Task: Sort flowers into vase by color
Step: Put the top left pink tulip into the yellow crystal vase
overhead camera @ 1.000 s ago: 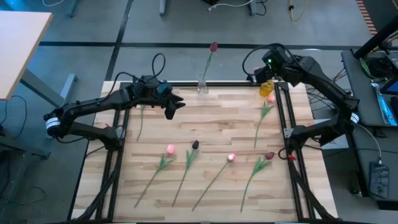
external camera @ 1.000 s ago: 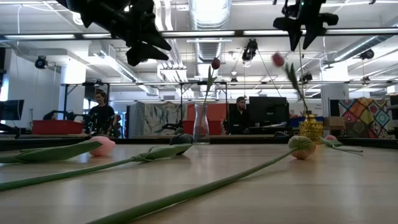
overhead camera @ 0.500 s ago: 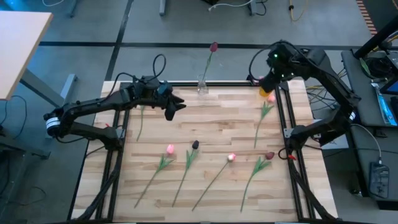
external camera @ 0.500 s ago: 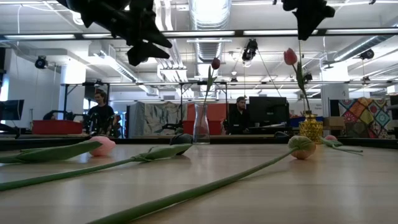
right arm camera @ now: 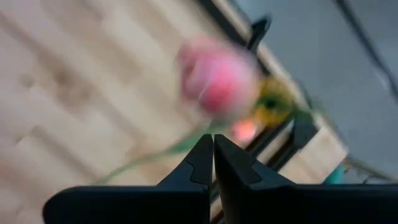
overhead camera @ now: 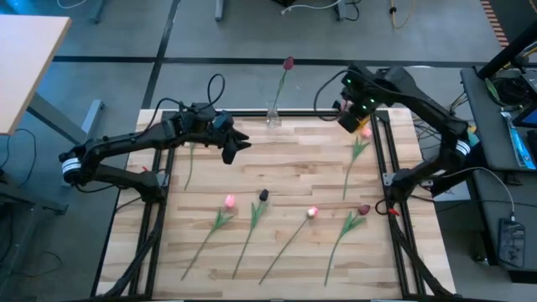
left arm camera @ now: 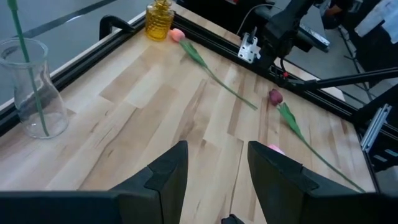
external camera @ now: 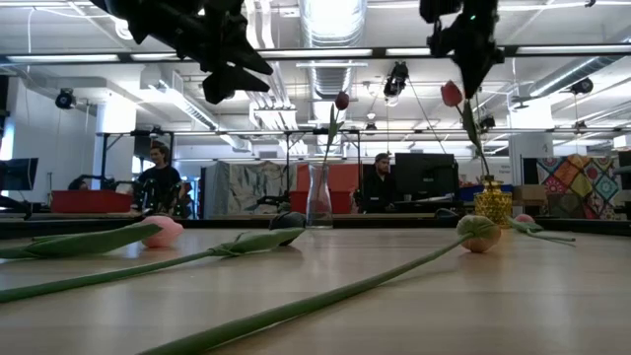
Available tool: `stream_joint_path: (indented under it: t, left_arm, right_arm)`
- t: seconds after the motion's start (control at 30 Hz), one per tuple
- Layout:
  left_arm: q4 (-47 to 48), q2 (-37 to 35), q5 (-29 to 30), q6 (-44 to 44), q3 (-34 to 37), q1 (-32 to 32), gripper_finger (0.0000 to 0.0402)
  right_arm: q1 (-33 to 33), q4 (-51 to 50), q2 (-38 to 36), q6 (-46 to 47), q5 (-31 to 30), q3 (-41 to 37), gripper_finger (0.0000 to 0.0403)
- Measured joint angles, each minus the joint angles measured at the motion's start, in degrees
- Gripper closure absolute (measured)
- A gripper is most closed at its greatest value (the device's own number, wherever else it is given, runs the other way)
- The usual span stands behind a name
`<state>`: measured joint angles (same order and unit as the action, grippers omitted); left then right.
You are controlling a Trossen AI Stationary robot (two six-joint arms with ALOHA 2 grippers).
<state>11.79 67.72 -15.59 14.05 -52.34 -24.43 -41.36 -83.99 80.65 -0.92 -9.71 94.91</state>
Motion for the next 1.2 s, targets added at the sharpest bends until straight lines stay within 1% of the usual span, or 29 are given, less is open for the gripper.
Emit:
stream_joint_path:
  t: [0.17,0.33,0.43,0.63,0.8,0.9,1.0,1.07,1.2]
  left_arm:
    - [0.0,0.0,0.0,0.2,0.0,0.0,0.0249]
    - [0.0,0.0,0.1,0.5,0.0,0.0,0.0249]
    - [0.0,0.2,0.1,1.0,0.0,0.0,0.0249]
    - [1.5,1.4,0.2,1.5,0.0,0.4,0.0249]
    - [1.7,3.3,0.2,1.5,0.0,1.5,0.0249]
    - [1.7,4.5,0.2,1.5,0.0,2.3,0.0249]
    - [1.5,5.4,0.2,1.5,0.0,3.2,0.0249]
    - [1.3,5.9,0.2,1.6,0.0,3.8,0.0249]
    - [0.8,6.3,0.3,2.0,0.0,4.6,0.0249]
  right_arm:
    - [-2.2,9.2,3.7,-0.8,-0.9,0.2,0.0394]
    - [-5.4,14.6,7.6,-1.7,-2.9,0.2,0.0394]
    - [-7.6,17.5,9.6,-1.7,-3.1,0.2,0.0394]
    - [-11.8,24.2,11.3,-3.2,-3.2,0.2,0.0394]
    - [-15.8,24.3,11.8,-1.3,1.0,1.2,0.0394]
    - [-17.4,24.2,11.9,0.0,1.7,1.4,0.0394]
    - [-18.4,24.0,11.3,3.3,4.3,1.4,0.0394]
    - [-18.9,23.5,10.6,6.9,3.7,1.4,0.0394]
    - [-20.0,22.1,10.2,11.7,-2.9,1.4,0.0394]
